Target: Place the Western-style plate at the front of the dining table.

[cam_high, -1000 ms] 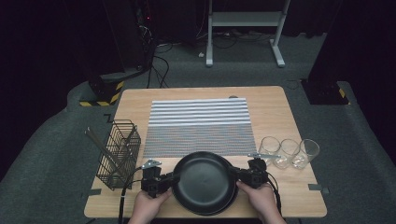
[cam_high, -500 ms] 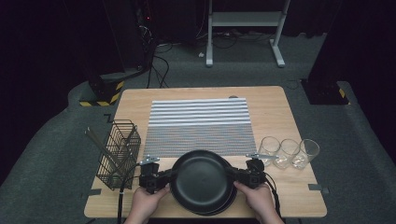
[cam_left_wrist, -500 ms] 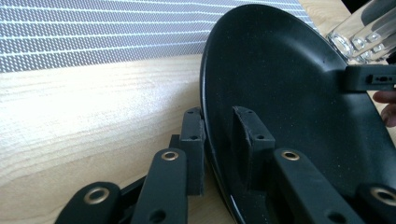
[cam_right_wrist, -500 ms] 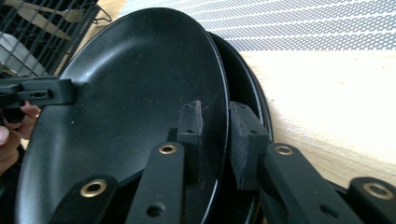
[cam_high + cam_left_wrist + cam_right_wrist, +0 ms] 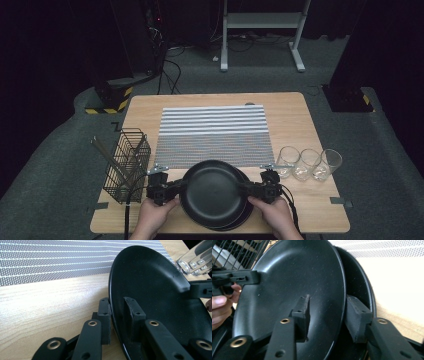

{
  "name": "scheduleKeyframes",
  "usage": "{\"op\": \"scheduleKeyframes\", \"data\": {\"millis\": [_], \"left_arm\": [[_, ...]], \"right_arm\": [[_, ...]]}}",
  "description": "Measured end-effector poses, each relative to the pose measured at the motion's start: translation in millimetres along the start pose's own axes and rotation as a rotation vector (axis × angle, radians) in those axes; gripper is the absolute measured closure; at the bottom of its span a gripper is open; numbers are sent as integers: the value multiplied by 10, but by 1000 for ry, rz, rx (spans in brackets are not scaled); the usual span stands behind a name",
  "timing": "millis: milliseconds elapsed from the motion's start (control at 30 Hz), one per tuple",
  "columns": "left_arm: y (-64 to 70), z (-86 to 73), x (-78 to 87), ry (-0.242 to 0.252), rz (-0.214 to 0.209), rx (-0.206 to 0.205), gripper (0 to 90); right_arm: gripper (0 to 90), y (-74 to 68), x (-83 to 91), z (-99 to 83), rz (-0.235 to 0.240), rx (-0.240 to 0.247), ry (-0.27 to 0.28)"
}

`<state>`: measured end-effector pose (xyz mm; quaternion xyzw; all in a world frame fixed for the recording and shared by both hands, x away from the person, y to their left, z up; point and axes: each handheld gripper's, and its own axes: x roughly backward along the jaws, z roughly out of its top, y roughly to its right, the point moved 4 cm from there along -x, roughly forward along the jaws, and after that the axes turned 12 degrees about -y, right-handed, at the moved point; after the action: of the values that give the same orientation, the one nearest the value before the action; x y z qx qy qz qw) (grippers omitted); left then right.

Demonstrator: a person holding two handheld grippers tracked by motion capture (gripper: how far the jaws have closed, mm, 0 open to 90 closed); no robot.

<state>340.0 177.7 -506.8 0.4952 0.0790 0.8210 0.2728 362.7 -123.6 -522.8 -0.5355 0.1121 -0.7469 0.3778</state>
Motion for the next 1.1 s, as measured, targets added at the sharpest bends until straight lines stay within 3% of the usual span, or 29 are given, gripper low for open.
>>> {"op": "scheduleKeyframes", "data": {"millis": [133, 200, 333, 467, 867, 1100], "left_arm": [[0, -4, -4, 6, 1, 2, 760], [-3, -2, -1, 9, 5, 0, 761], [5, -3, 5, 11, 16, -11, 760], [1, -9, 12, 11, 17, -13, 760], [-3, -16, 13, 7, 22, -11, 757], [3, -16, 11, -13, 22, -23, 741]], "right_arm": [[502, -18, 9, -14, 23, -11, -18], [505, -21, 10, -22, 28, -1, -34], [511, 6, 29, -22, 66, -30, -55], [501, 3, 61, -34, 74, -43, -57], [645, 11, 20, -82, 36, -30, -103], [699, 69, 4, -93, 88, -55, -109]]}}
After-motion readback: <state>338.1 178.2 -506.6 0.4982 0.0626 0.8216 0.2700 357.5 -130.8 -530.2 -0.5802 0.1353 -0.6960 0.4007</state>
